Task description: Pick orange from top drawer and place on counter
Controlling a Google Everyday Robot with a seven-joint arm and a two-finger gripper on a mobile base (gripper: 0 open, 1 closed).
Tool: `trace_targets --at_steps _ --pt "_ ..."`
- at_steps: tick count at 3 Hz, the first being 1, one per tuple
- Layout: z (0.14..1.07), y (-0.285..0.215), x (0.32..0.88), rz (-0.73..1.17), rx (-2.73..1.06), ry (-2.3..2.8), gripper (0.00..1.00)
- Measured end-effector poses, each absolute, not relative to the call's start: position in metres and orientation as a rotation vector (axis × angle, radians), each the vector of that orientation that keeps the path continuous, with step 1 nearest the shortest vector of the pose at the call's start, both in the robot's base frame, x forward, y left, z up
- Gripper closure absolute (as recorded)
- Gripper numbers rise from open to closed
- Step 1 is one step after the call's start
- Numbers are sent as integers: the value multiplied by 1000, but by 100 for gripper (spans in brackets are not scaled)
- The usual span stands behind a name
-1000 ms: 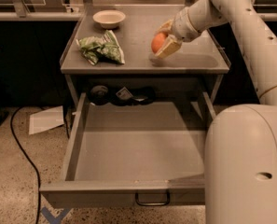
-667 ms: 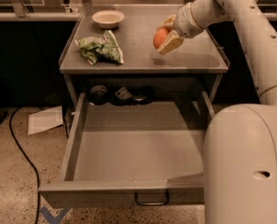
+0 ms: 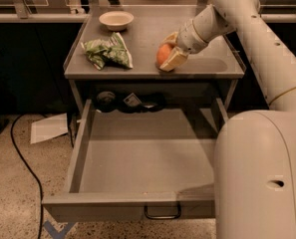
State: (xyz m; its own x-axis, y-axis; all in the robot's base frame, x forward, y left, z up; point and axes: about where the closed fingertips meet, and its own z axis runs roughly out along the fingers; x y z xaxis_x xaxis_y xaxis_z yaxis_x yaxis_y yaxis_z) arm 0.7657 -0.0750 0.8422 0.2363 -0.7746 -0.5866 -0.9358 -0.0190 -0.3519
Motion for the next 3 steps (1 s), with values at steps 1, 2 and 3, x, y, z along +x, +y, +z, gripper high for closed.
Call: trace_targets --at_steps 1,2,3 --pt "842 -75 766 299 -1825 1573 100" --pt "842 -75 766 299 -1825 1573 82" --pt "842 -75 766 299 -1825 1573 59"
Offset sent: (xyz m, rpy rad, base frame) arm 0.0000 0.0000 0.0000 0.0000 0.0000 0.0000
